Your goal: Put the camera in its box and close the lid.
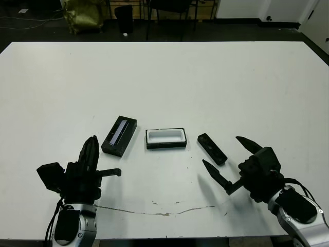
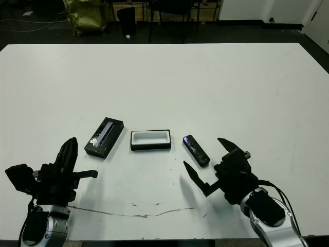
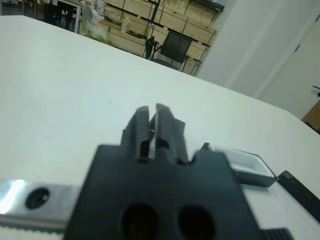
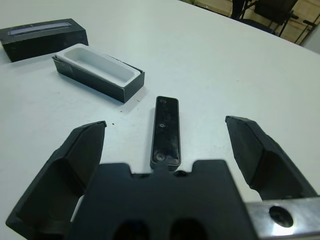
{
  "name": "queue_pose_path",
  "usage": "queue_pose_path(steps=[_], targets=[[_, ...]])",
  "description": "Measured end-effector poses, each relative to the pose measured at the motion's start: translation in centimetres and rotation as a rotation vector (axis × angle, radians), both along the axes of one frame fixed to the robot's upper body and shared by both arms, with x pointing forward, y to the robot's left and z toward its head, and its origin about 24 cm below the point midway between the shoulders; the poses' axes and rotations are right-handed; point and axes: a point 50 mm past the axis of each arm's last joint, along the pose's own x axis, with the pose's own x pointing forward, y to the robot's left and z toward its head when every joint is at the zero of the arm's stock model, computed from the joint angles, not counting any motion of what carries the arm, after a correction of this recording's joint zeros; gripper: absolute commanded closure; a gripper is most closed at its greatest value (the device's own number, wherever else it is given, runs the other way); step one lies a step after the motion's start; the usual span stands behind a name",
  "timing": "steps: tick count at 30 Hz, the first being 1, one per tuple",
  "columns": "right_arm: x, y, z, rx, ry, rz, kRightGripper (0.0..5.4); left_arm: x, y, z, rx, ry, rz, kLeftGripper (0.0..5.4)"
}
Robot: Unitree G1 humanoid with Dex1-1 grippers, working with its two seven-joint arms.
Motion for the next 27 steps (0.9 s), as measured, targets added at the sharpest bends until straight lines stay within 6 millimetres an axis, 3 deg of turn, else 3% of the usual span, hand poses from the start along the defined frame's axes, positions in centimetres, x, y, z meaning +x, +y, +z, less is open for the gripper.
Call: queue_pose_path(steps=[27], targets=[[1.2, -0.2, -1.3, -0.024, 0.161, -0.038, 0.01, -0.2, -0.1, -0.1, -0.005, 0.017, 0.011, 5.40]])
